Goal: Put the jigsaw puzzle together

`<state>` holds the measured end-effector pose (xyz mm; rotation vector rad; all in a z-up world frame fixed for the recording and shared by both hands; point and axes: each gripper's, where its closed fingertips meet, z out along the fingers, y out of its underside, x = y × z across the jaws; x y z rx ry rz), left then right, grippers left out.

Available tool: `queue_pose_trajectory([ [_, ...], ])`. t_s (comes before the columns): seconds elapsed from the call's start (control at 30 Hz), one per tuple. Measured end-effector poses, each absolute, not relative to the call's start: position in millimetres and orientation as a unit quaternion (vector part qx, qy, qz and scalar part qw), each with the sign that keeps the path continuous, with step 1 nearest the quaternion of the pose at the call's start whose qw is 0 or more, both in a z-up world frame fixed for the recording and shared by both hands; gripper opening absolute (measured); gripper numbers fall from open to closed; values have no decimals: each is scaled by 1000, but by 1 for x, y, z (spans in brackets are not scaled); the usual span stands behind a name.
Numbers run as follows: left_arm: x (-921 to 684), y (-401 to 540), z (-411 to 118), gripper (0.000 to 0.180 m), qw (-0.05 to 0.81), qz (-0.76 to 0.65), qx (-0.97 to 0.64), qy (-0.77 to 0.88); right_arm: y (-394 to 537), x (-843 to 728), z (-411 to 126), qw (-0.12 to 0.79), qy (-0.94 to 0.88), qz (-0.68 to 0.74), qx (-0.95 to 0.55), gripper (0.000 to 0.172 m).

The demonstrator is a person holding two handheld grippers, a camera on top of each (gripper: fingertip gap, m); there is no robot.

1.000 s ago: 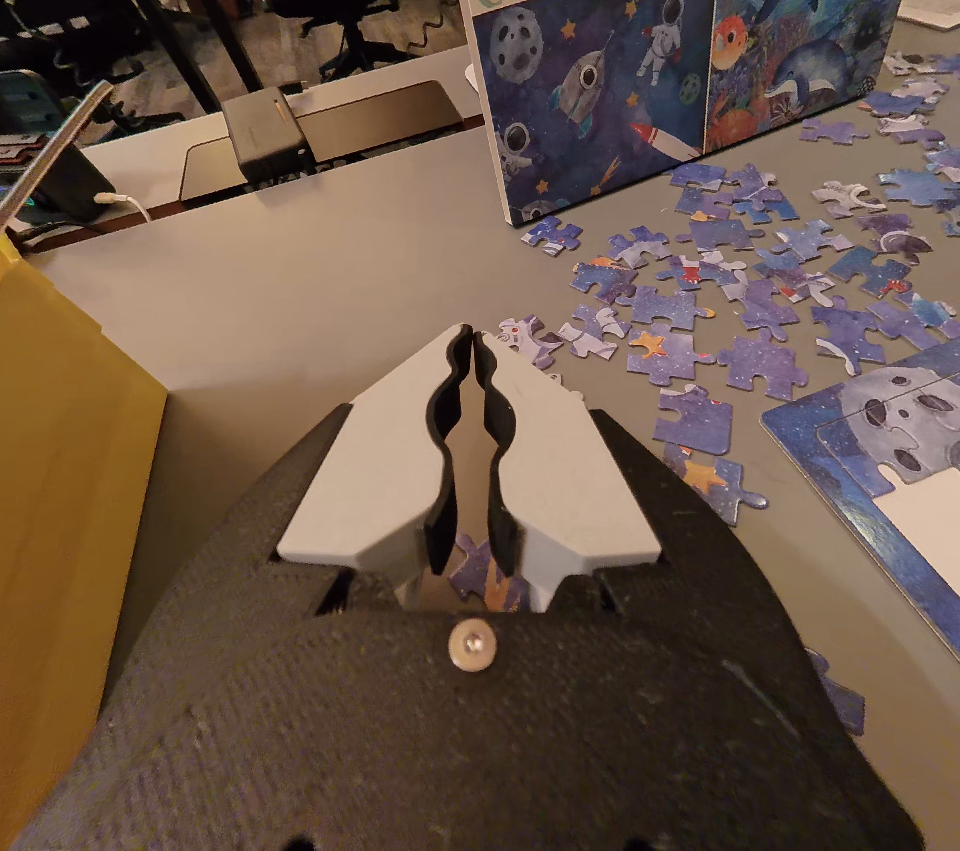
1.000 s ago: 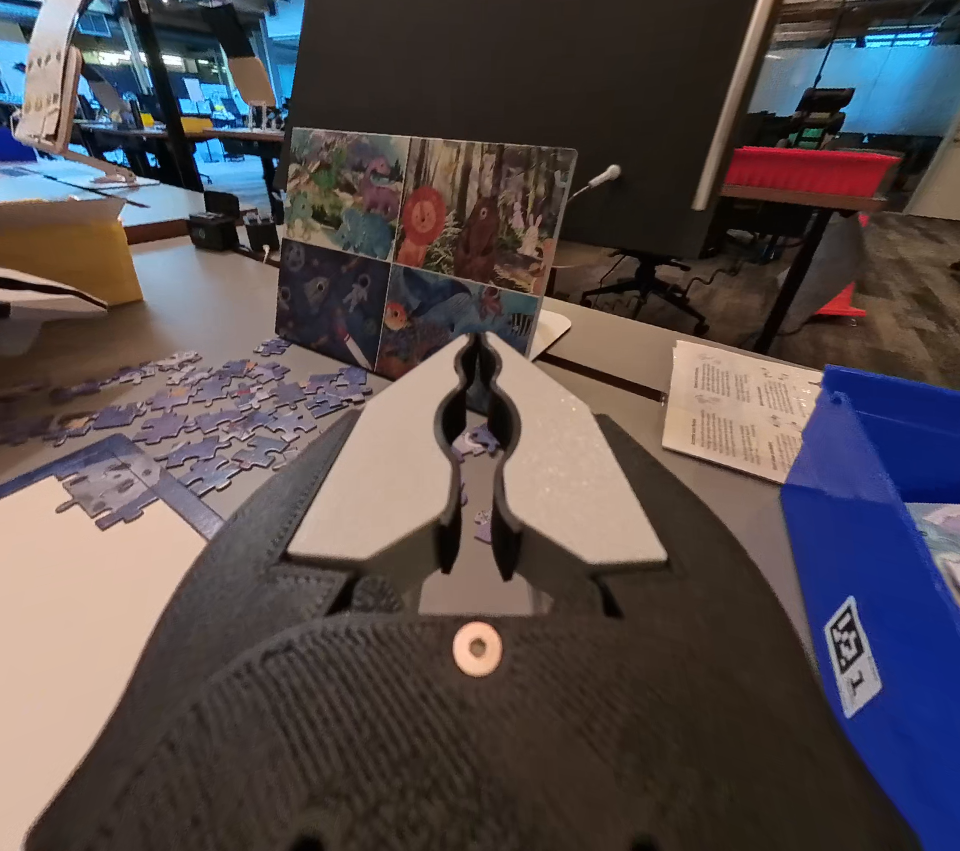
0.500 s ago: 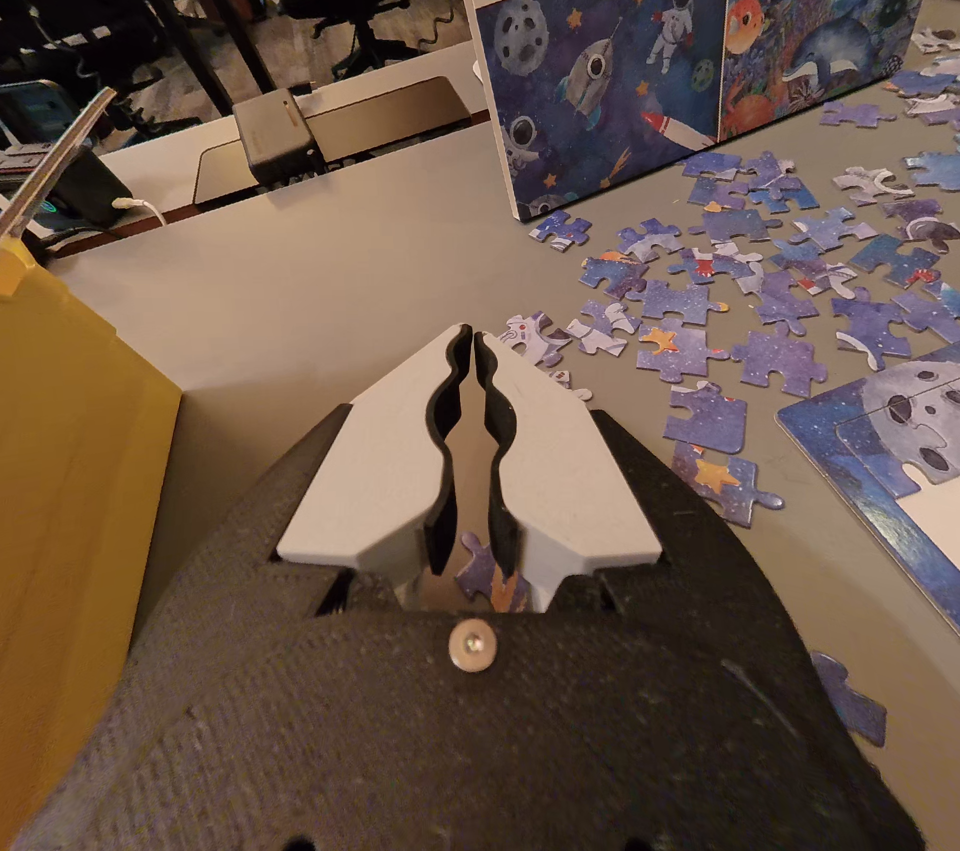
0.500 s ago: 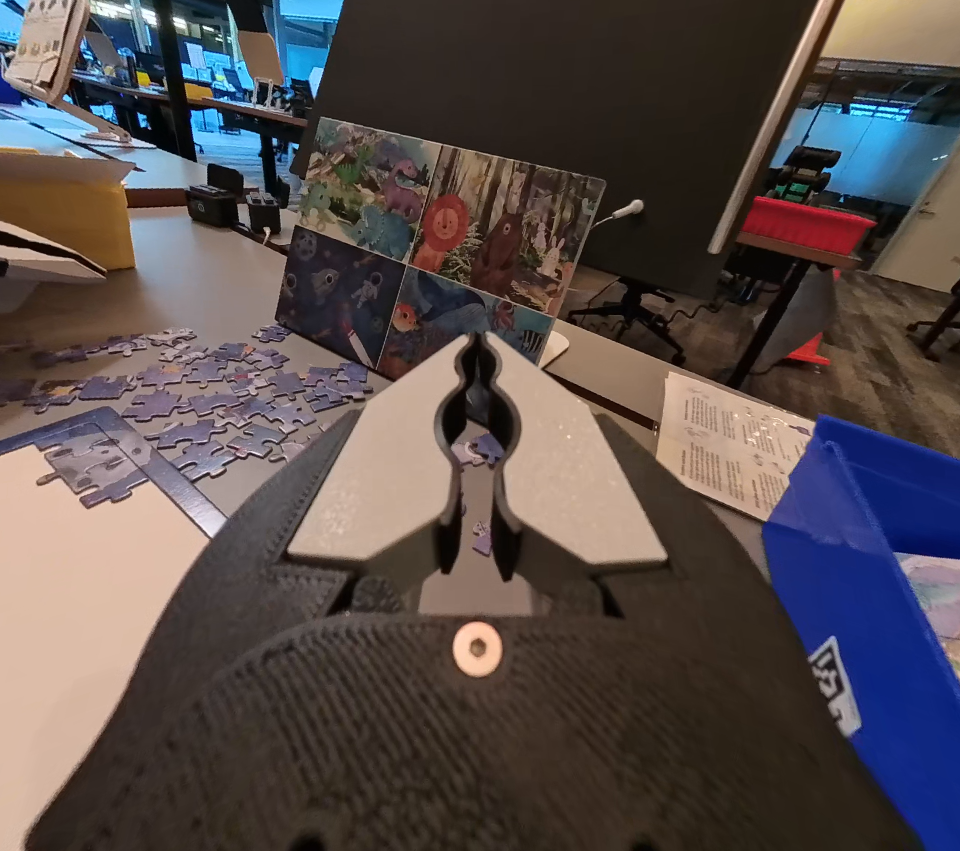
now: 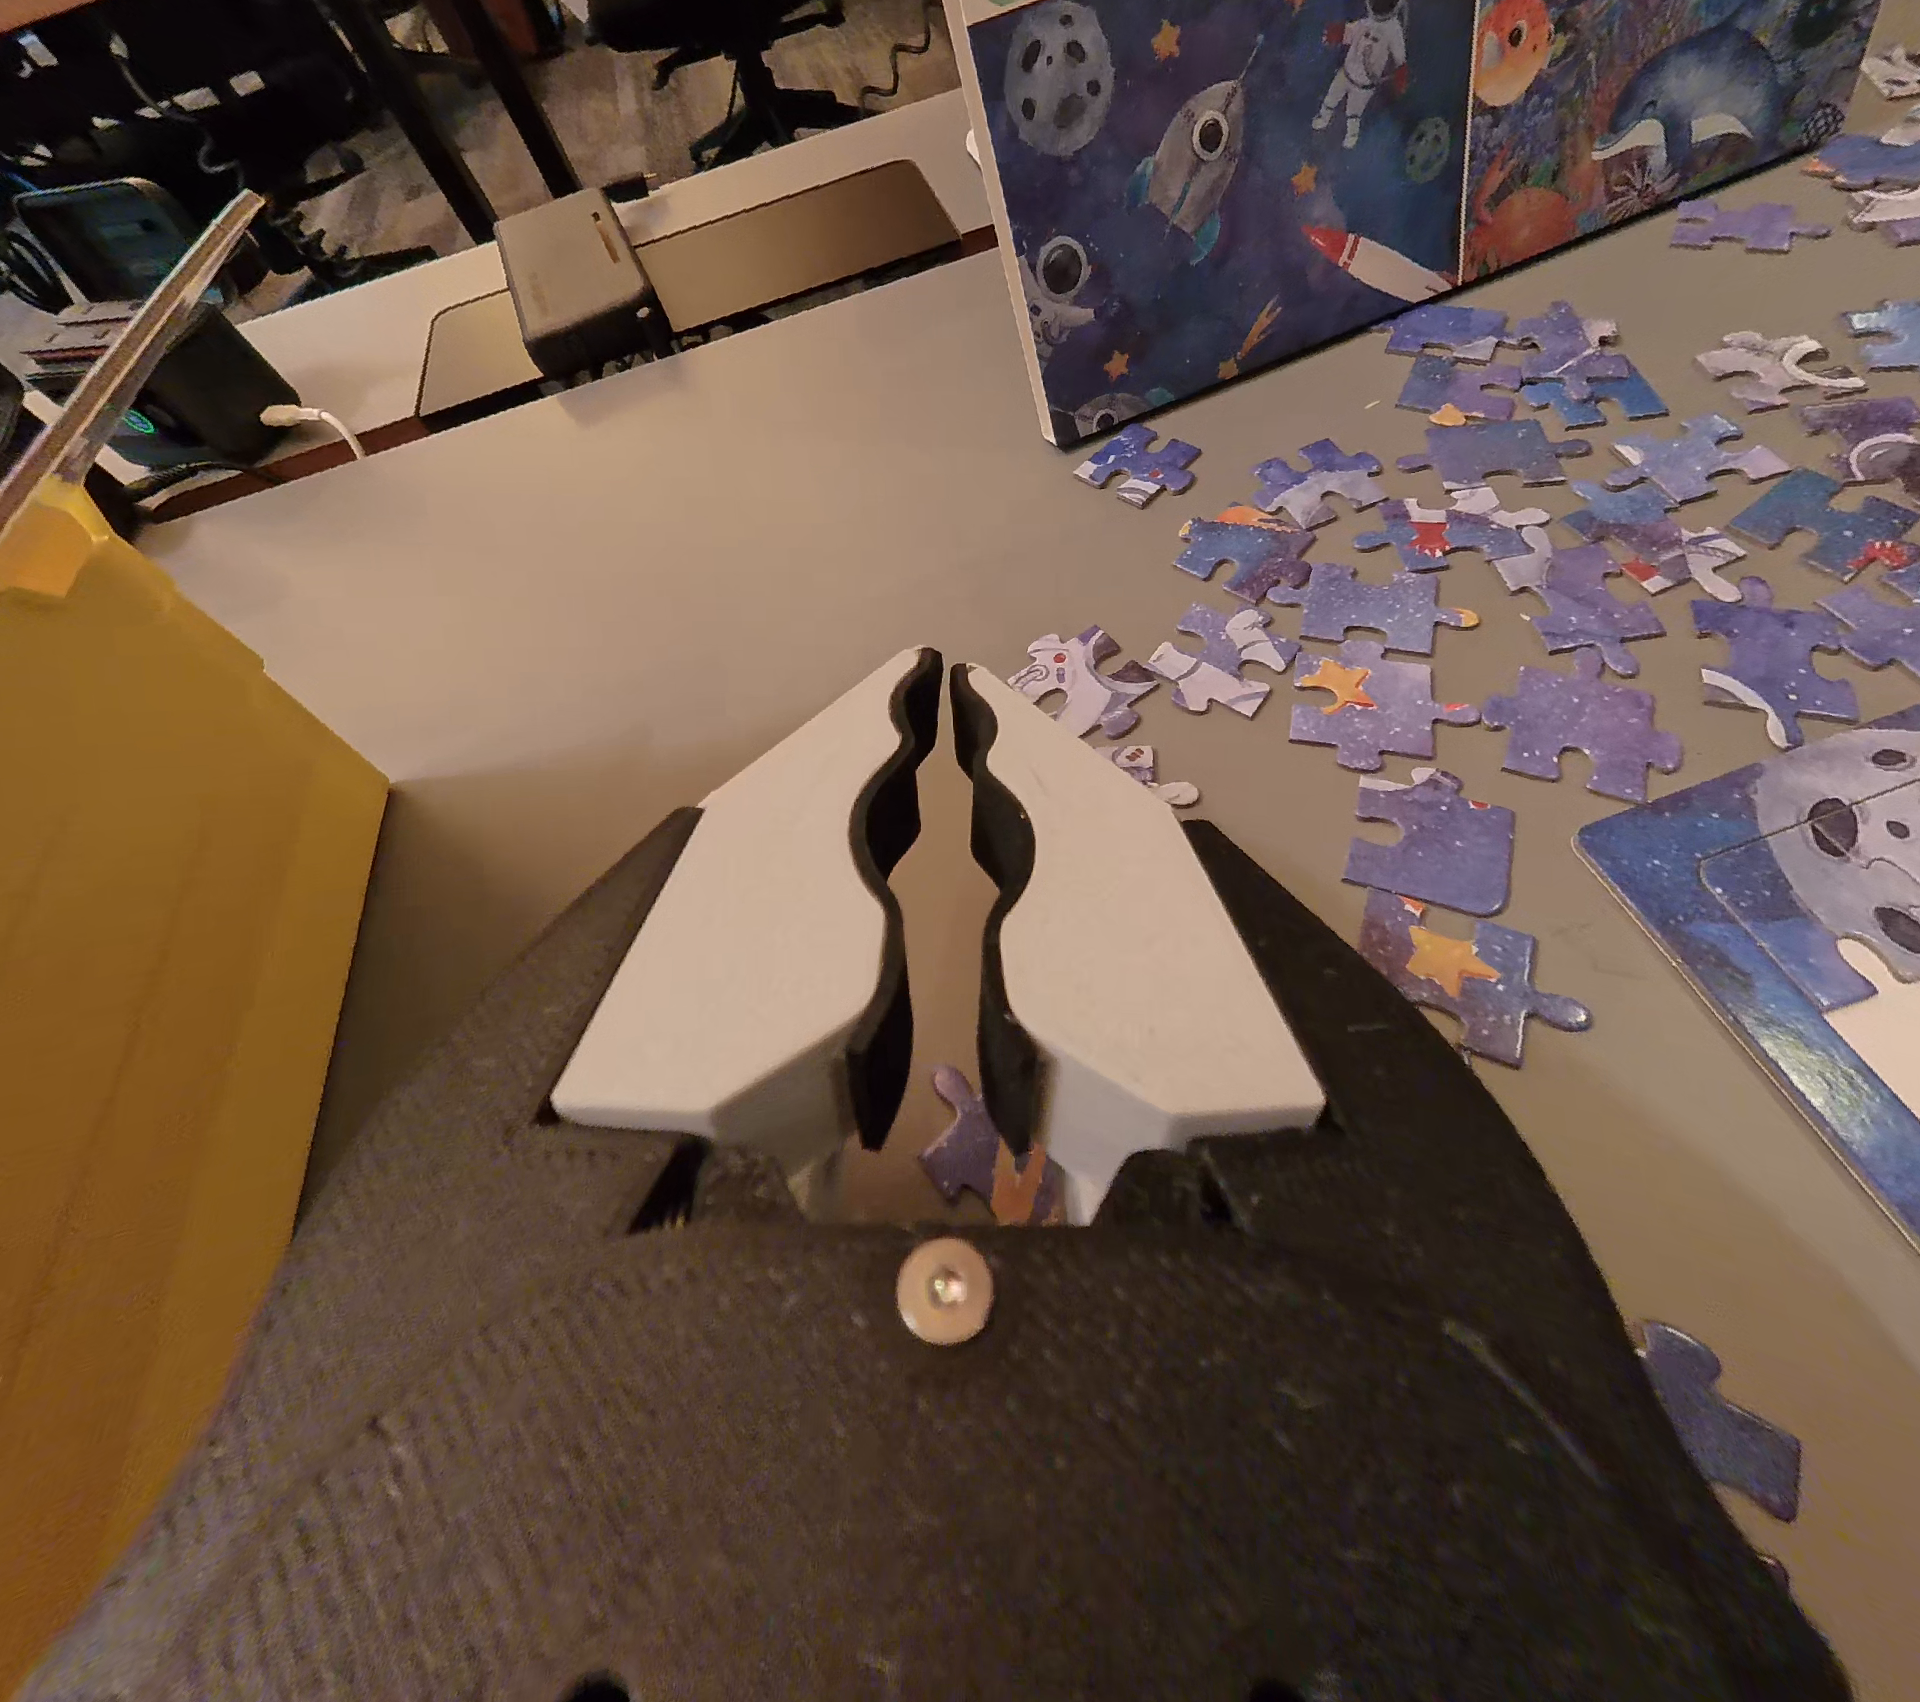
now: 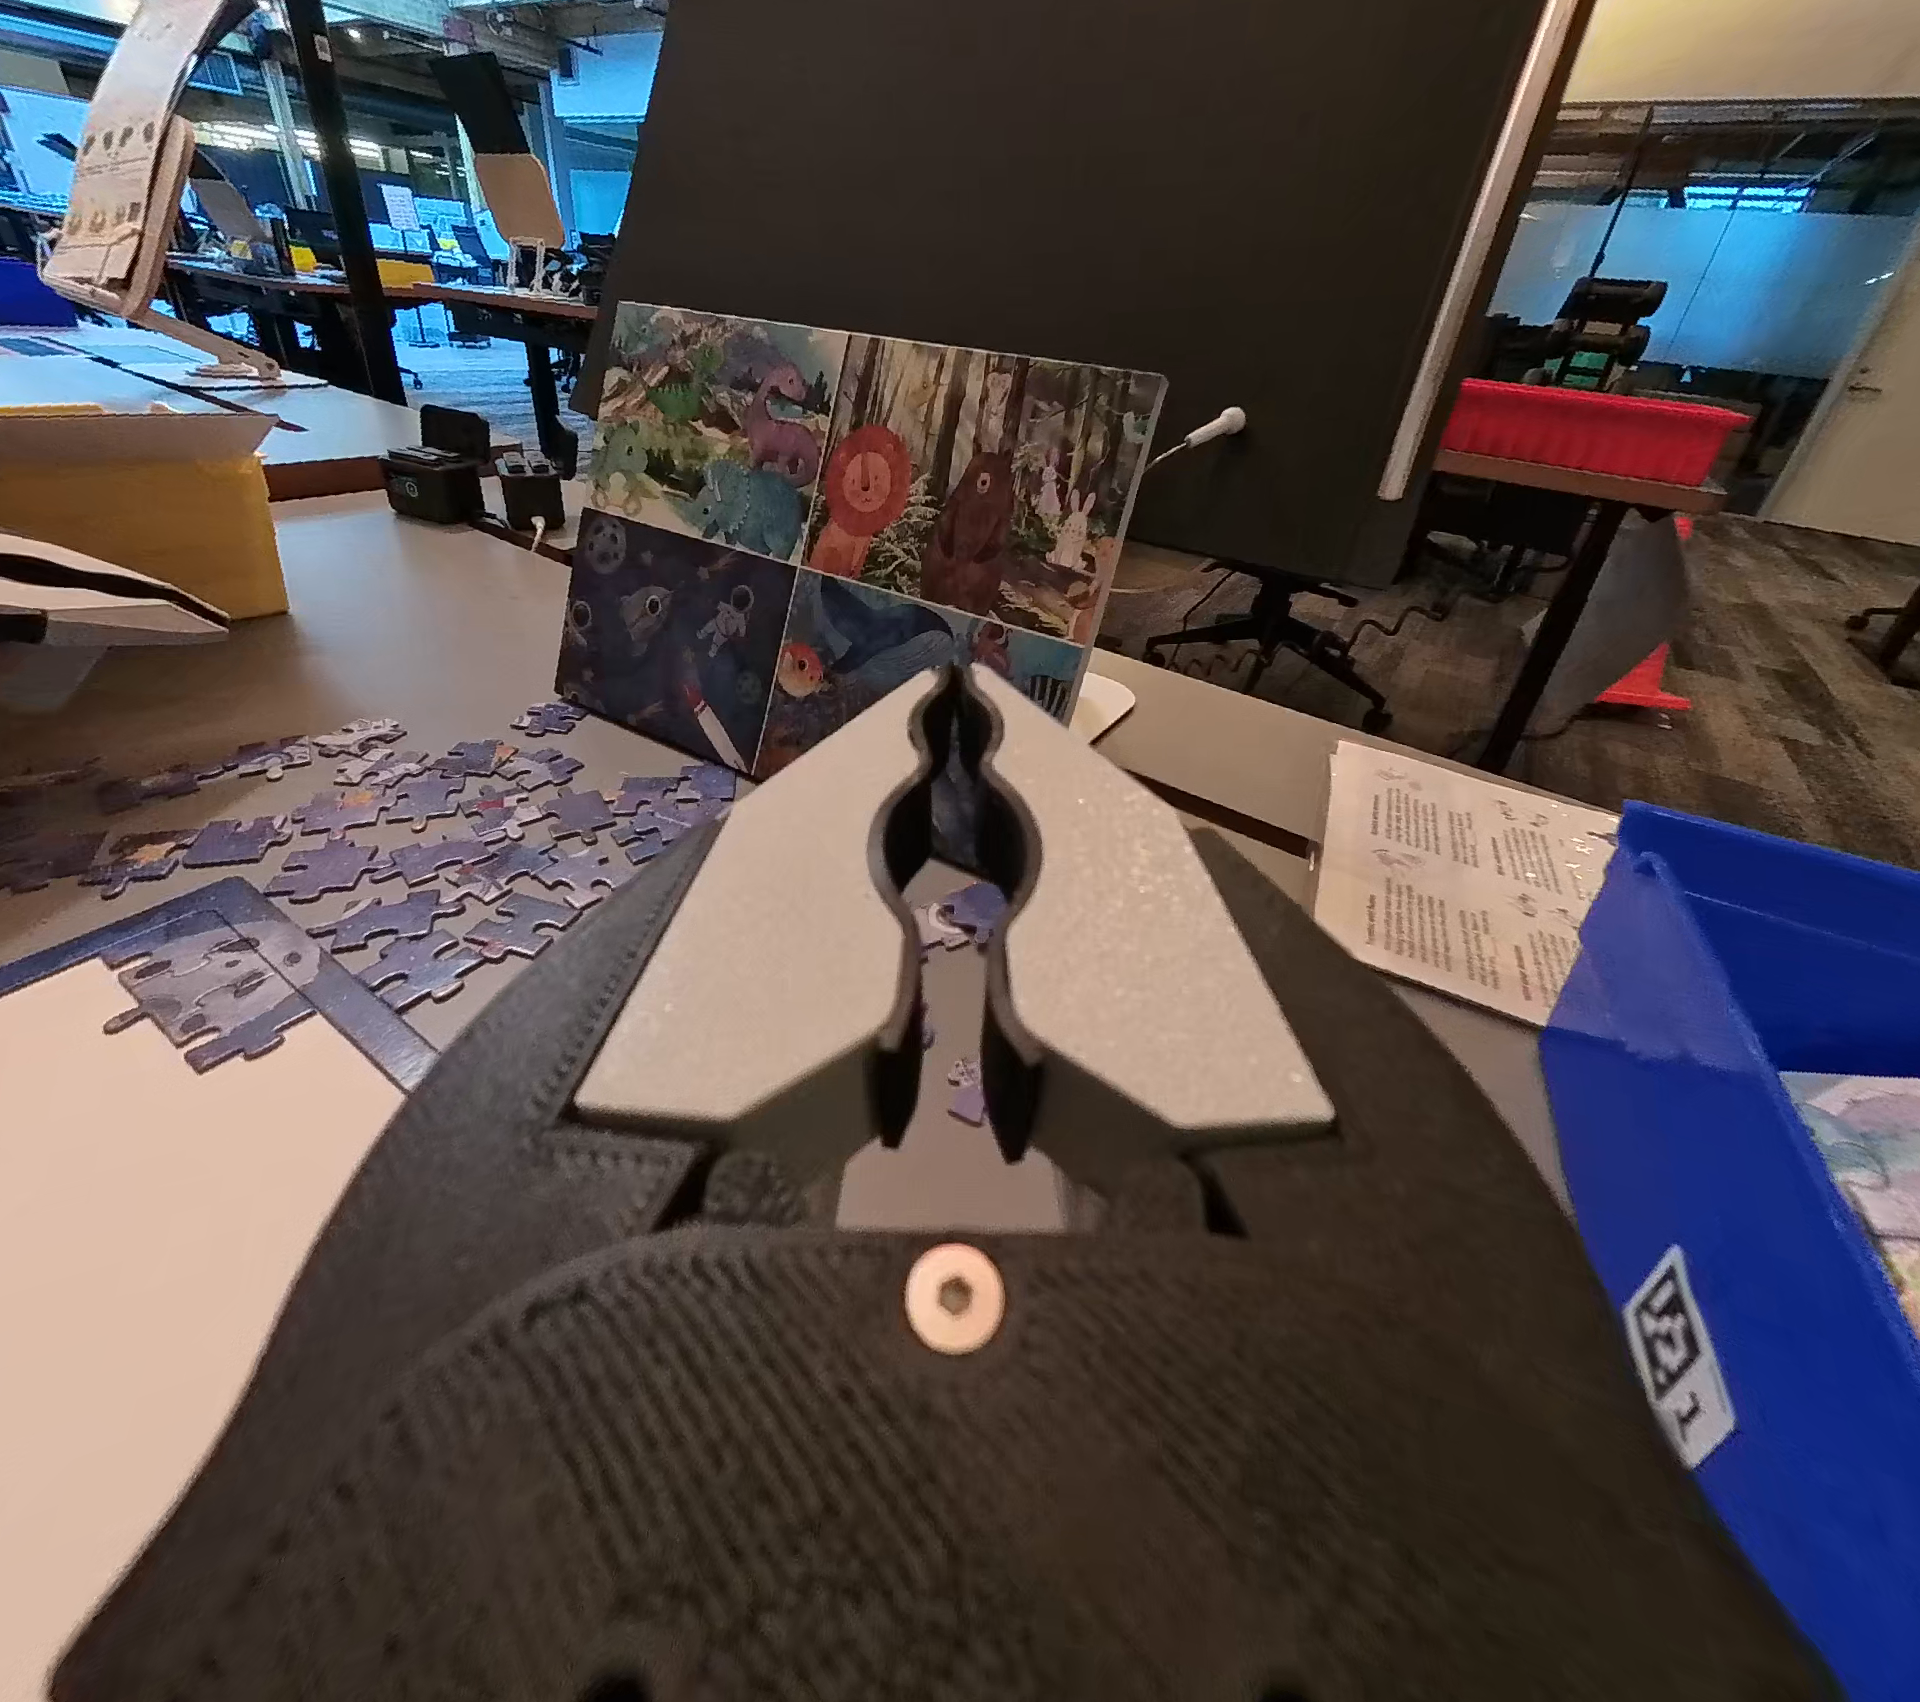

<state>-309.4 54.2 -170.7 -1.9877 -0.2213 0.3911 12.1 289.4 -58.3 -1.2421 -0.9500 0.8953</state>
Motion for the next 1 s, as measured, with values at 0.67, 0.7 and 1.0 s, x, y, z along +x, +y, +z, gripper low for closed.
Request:
queue_pose_trajectory([
  [0.67, -307, 55, -155, 0, 566, 144, -804, -110, 297, 24, -50, 632, -398, 391, -538, 1],
  [0.7, -306, 56, -155, 0, 566, 142, -804, -111, 299, 24, -52, 634, -397, 388, -539, 1],
  [1.0, -304, 58, -158, 0, 560, 143, -809, -106, 312, 24, -68, 619, -392, 382, -563, 0],
])
